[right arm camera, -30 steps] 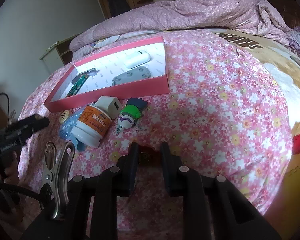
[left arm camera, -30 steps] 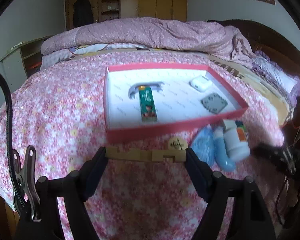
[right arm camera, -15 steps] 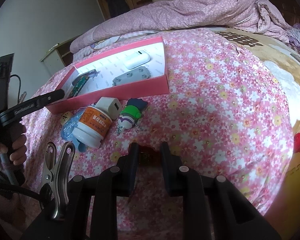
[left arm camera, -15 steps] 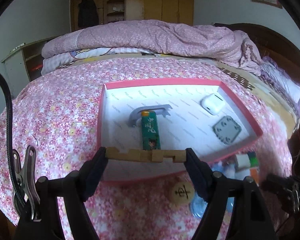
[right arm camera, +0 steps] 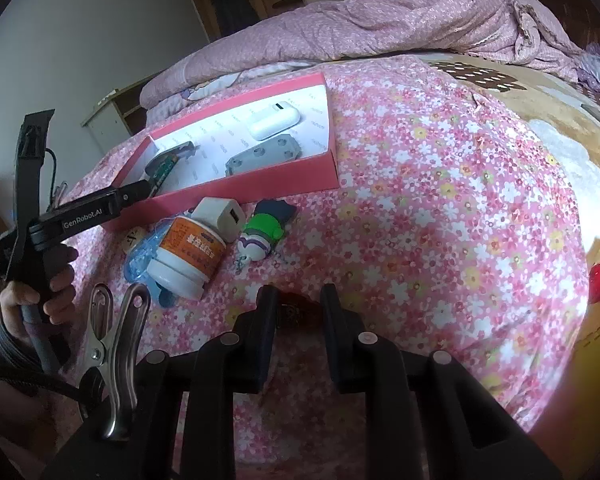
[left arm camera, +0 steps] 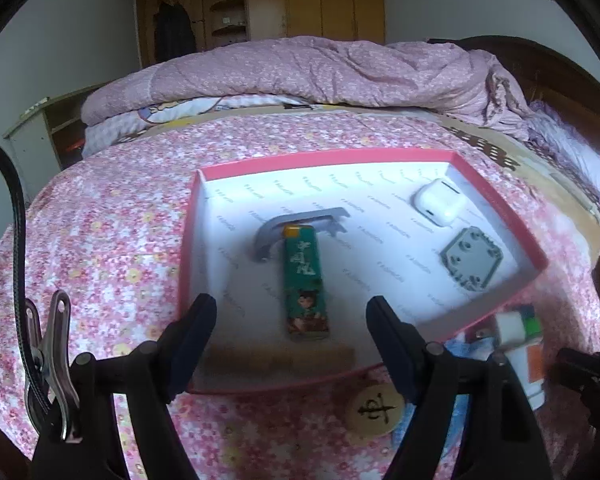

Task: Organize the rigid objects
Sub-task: 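Carry the wooden puzzle piece into the tray with the left gripper while right grasps the red toy, then lower the red toy into the tray beside the grey plate and open the right gripper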

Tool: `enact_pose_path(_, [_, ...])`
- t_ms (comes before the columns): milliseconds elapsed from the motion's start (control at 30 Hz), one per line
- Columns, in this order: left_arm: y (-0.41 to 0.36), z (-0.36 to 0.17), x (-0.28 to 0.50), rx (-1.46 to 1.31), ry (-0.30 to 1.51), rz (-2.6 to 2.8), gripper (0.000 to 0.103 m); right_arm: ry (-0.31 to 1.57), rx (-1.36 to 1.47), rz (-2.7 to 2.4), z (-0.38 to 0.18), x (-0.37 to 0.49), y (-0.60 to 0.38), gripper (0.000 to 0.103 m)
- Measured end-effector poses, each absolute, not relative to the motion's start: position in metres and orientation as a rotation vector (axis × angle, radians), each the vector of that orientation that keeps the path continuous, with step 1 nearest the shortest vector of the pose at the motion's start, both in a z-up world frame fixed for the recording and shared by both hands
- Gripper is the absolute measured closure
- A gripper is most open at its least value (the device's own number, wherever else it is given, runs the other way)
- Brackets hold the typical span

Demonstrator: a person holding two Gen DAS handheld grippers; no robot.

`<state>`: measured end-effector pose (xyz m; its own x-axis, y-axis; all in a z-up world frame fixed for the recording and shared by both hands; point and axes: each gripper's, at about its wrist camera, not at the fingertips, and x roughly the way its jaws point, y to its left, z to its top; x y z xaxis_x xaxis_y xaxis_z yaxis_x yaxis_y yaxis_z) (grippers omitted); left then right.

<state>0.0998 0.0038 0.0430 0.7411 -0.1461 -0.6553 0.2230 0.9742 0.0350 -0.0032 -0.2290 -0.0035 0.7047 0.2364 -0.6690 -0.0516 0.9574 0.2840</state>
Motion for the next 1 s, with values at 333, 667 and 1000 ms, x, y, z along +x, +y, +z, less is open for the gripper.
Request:
enact_pose_path(333, [0.008, 0.042, 0.101, 0.090, 0.737, -0.212, 0.022, 0.694, 0.248, 0.166, 0.032, 0.012, -0.236, 0.080])
enact_pose_path(667, [0.010, 0.041, 0.102, 0.094, 0.738, -0.213, 0.022, 0.666, 0.192, 0.203, 0.055, 0.068, -0.223, 0.080])
enact_pose_path(1000, [0.007, 0.037, 0.114, 0.148, 0.713, -0.230, 0.020, 0.703, 0.179, 0.192, 0.048, 0.119, -0.218, 0.080])
